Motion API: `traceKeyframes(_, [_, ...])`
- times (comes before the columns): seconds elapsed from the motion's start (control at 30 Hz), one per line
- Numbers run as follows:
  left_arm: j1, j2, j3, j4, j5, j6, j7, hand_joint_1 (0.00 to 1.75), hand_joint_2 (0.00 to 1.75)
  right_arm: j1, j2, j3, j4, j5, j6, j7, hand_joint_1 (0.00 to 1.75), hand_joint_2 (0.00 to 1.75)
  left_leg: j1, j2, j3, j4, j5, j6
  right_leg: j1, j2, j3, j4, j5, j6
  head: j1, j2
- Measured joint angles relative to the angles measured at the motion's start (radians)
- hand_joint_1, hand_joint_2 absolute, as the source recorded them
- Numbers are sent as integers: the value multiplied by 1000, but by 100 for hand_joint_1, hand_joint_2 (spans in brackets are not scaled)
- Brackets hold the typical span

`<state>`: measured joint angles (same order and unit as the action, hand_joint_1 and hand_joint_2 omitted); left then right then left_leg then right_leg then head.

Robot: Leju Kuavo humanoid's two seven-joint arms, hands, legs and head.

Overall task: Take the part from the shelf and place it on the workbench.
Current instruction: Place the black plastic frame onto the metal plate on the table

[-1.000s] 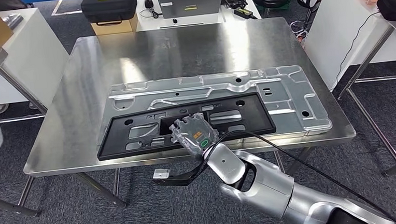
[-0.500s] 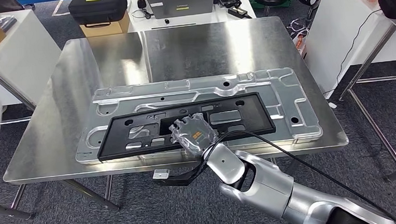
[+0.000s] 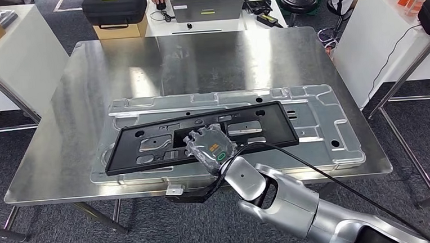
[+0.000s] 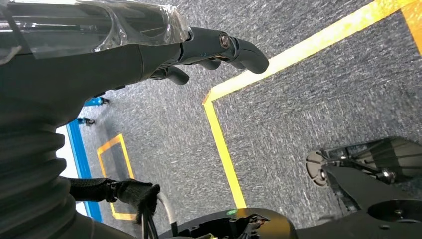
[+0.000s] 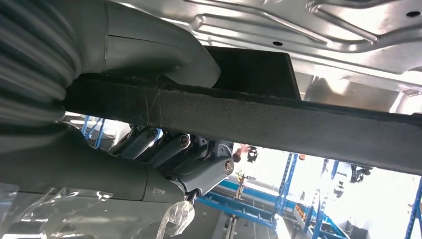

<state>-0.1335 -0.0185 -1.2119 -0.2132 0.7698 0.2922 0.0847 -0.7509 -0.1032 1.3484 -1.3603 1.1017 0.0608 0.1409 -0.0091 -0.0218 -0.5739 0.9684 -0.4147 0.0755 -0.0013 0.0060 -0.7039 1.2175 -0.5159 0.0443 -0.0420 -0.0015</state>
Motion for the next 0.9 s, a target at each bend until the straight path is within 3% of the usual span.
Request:
traceKeyframes(0.03, [0, 0, 0, 0, 0, 0, 0, 0, 175, 0, 0, 0, 0, 0, 0, 0, 175, 175, 0, -1, 10, 0, -7, -2, 1, 0, 27, -75, 50, -4, 0, 0])
traceKeyframes(0.1, [-1, -2, 0, 0, 0, 0, 0, 0, 175, -1, 0, 0, 0, 0, 0, 0, 175, 175, -4, -3, 22, 0, -20, -9, 4, 1, 81, -200, 106, -14, -1, 0])
traceKeyframes(0.17, [-3, -3, 0, 0, 0, 0, 0, 0, 175, -2, 1, 0, 0, 0, 0, 0, 175, 175, -5, -3, 24, -1, -27, -18, 8, 2, 97, -237, 104, -22, -2, 0])
traceKeyframes(0.27, [-3, -2, 0, 0, 0, 0, 0, 0, 175, -4, 1, 0, 0, 0, 0, 0, 175, 175, -6, -1, 19, 14, -42, -34, -1, 2, 106, -249, 100, -34, -2, 0])
traceKeyframes(0.33, [-4, -1, 0, 0, 0, 0, 0, 0, 175, -5, 2, 0, 0, 0, 0, 0, 175, 175, 1, 2, -29, 108, -81, -53, -9, 0, 118, -253, 95, -42, -5, 0])
traceKeyframes(0.4, [-3, 1, 0, 0, 0, 1, 0, 0, 175, -4, 2, 0, 0, 0, 0, 0, 175, 175, 14, 4, -113, 251, -126, -70, -11, -2, 128, -253, 84, -44, -8, 0])
traceKeyframes(0.43, [-2, 1, 0, 0, 0, 1, 0, 0, 175, -2, 2, 0, 0, 0, 0, 0, 175, 175, 18, 4, -145, 294, -129, -76, -12, -2, 135, -253, 78, -43, -8, 0])
traceKeyframes(0.47, [-2, 2, 0, 0, 0, 1, 0, 0, 175, -1, 1, 0, 0, 0, 0, 0, 175, 175, 22, 5, -158, 298, -110, -80, -13, -2, 144, -253, 71, -40, -8, 0])
traceKeyframes(0.5, [-2, 3, 0, 0, 0, 2, 0, 0, 175, 0, 1, 0, 0, 0, 0, 0, 175, 175, 25, 5, -150, 260, -72, -84, -16, -1, 154, -253, 64, -36, -8, 0])
traceKeyframes(0.57, [-1, 4, 0, 0, 0, 1, 1, 0, 175, 0, 1, 0, 0, 0, 0, 0, 175, 175, 27, 9, -96, 116, 18, -89, -19, -1, 178, -254, 46, -24, -9, 0])
traceKeyframes(0.63, [1, 5, 0, 0, 0, 1, 1, 0, 175, -2, 1, 0, 0, 0, 0, 0, 175, 175, 23, 12, -54, 20, 47, -80, -18, 0, 189, -255, 34, -12, -11, 0])
traceKeyframes(0.77, [1, 4, 0, 0, 0, 0, 1, 0, 175, -2, 1, 0, -1, 0, 0, 0, 175, 175, 17, 10, -37, 2, 25, -43, -19, -2, 194, -252, 15, 9, -10, 0])
traceKeyframes(0.83, [1, 3, 0, 0, 0, 0, 1, 0, 175, -3, 2, 0, -1, 0, 0, 0, 175, 175, 18, 9, -24, -3, 18, -26, -20, -3, 156, -167, -25, 14, -9, 0])
traceKeyframes(0.9, [2, 3, 0, 0, 0, 0, 1, 0, 175, -1, 0, 0, -1, 0, 0, 0, 175, 175, 15, 9, -13, -3, 8, -15, -18, -2, 69, -16, -76, 13, -7, 0])
